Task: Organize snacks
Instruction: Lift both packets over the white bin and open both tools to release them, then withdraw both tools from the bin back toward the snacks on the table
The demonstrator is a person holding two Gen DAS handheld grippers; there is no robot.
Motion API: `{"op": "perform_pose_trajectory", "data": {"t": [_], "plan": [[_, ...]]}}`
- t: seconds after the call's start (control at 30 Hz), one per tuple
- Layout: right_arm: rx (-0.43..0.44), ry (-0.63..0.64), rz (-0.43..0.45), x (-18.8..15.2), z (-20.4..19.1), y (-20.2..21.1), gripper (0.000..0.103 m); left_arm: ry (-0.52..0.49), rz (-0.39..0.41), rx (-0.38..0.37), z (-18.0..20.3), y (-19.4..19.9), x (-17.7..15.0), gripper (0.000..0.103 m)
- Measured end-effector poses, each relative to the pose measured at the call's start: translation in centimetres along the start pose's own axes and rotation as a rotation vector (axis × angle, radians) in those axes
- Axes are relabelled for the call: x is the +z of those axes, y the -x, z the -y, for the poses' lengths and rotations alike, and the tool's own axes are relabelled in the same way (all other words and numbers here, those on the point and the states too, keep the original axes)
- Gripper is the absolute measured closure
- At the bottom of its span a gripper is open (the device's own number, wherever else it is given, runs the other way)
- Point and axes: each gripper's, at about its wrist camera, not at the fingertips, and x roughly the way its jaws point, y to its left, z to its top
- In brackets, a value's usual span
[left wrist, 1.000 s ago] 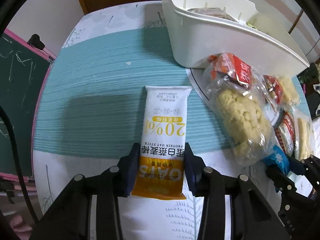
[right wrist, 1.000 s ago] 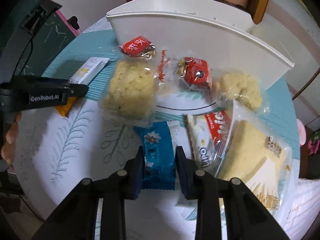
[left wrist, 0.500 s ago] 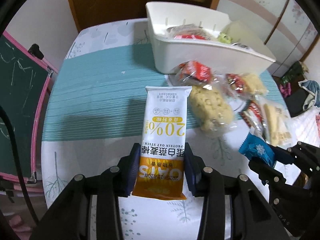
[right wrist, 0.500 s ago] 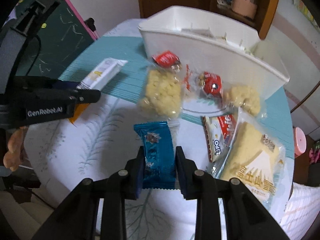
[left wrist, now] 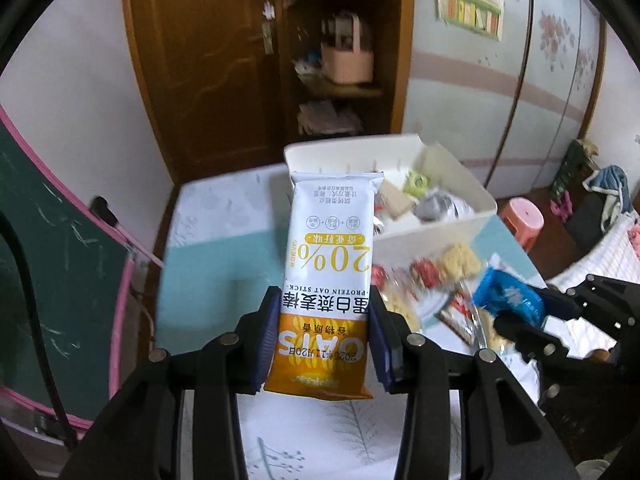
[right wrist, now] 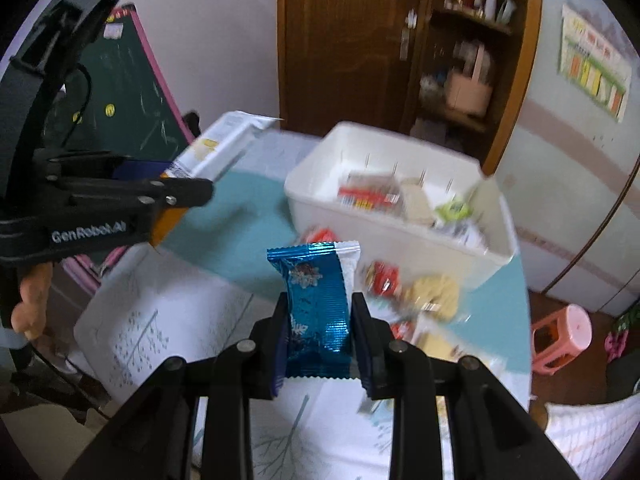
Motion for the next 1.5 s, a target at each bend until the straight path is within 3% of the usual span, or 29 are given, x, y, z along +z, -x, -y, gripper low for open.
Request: {"op": "perform_pose_trajectory", "data": {"t": [0.23, 0.47, 0.6, 0.7, 0.8, 1.0, 1.03, 1.07, 1.13, 1.27, 1.33, 1.5], "plan": [[-0.033, -0.023, 0.093, 3.7, 2.8, 2.1, 0.075, -0.005, 0.027, 0.056, -0.6, 1.3, 3.0, 0.064], [-0.08, -0.037, 0.204, 11.0, 7.6, 3.7, 0.075, -0.074, 0.144, 0.108, 1.4, 1.0, 10.6, 0.064], [-0.082, -0.095, 0.245, 14.4, 10.6, 3.3, 0.075, -0.063, 0.167, 0.097, 1.9, -0.7, 15.8, 0.064], [-0.072, -0.143, 0.252, 16.7, 12.8, 2.0, 0.075, -0.034, 0.153, 0.077, 1.9, -3.1, 18.9, 0.064], [-0.091, -0.157, 0.219, 18.0, 14.1, -0.9, 0.074, -0.012, 0.105, 0.105, 2.1, -6.9, 20.7, 0.064], [-0.063, -0.206, 0.058, 17.1, 15.5, -9.4, 0.073, -0.013, -0.021, 0.161, 3.0, -14.8, 20.8, 0.062], [-0.064, -0.206, 0.031, 16.8, 15.5, -10.6, 0.072, -0.016, -0.05, 0.16, 3.1, -16.0, 20.6, 0.057], [-0.063, -0.206, -0.006, 16.3, 15.6, -12.0, 0.068, -0.024, -0.081, 0.159, 3.3, -17.0, 20.4, 0.036], [-0.043, -0.226, -0.064, 15.3, 15.9, -14.1, 0.056, -0.043, -0.123, 0.187, 3.7, -18.5, 19.7, 0.011], [-0.019, -0.271, -0.09, 13.5, 16.4, -15.3, 0.037, -0.11, -0.129, 0.237, 4.5, -19.5, 18.3, 0.01], [-0.015, -0.286, -0.086, 13.1, 16.6, -15.1, 0.033, -0.11, -0.132, 0.235, 4.6, -19.7, 18.2, 0.01], [-0.003, -0.298, -0.068, 13.4, 16.6, -14.3, 0.032, -0.087, -0.107, 0.224, 4.7, -18.2, 17.7, 0.01]]}}
